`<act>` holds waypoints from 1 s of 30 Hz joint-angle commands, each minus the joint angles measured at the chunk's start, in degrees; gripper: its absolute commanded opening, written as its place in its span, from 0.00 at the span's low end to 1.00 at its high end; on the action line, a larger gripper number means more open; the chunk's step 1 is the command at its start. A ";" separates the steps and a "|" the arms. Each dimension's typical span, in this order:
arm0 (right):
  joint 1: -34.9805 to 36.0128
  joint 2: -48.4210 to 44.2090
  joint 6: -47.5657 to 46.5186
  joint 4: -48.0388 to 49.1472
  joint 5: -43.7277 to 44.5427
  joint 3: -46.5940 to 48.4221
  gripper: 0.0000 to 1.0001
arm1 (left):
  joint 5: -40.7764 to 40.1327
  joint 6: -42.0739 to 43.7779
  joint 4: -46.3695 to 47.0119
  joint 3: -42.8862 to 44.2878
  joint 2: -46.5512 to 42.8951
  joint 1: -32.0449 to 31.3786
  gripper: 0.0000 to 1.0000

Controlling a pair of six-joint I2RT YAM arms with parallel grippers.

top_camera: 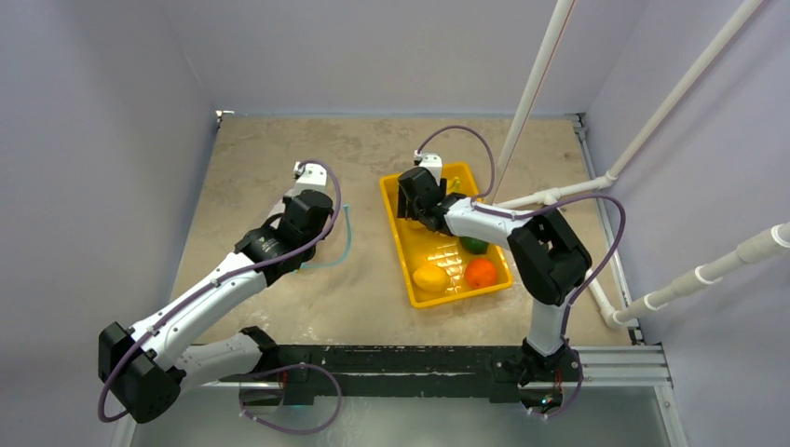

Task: Place the food in the zip-top bag and seal the zipper
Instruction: Pick up the fake fruit from the bin.

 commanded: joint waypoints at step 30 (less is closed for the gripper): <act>10.51 -15.19 -2.84 9.62 -19.10 1.13 0.39 | 0.81 0.95 2.18 -0.21 -0.54 0.61 0.00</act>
